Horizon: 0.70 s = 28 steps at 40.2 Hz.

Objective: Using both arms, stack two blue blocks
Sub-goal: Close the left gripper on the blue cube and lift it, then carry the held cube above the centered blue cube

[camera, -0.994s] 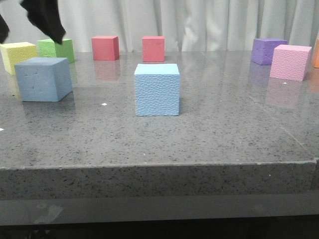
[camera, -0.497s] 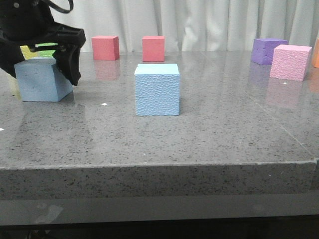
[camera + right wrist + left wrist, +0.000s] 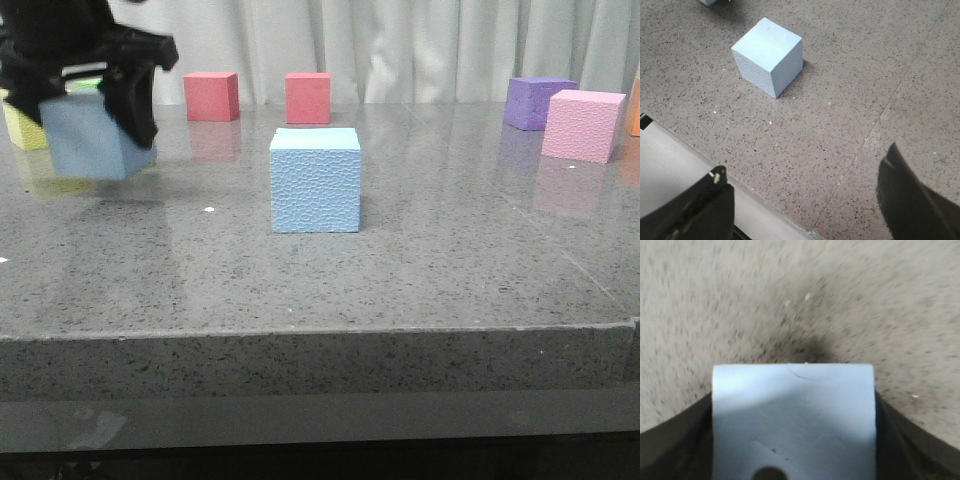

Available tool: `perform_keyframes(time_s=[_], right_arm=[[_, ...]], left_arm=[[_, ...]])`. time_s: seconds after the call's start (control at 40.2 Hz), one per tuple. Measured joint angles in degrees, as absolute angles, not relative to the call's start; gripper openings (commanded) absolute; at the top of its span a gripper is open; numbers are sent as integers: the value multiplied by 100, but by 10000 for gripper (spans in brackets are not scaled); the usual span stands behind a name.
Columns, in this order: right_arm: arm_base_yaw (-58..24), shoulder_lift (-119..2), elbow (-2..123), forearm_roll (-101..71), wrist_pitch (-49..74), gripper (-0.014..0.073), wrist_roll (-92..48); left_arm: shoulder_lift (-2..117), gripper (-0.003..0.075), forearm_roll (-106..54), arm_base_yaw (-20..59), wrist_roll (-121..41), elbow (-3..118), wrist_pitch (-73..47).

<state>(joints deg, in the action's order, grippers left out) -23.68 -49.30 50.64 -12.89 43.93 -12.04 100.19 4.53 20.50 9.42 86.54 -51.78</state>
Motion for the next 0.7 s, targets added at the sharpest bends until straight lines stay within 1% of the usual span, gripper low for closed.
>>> perform_keyframes(time_s=[0.149,0.348,0.547,0.696], right_arm=[[-2368,-4930,5064,-1289,4393,593,-1204],[-2368,-4930,5064,-1289,4393,593,-1204],[-2368,-4930,5064,-1289,4393,593,-1204],[-2368,-4930,5064,-1289,4393,593,-1204]], left_arm=[[9991,387,-73,2182,-451,9380,-5703],[9968,387,-914,2560,-2528,10144,-6373],[9955,387,-1229,3111,-4125,10405,-6653],[9979,388,-1248,3601,-4995,10405,-6747]])
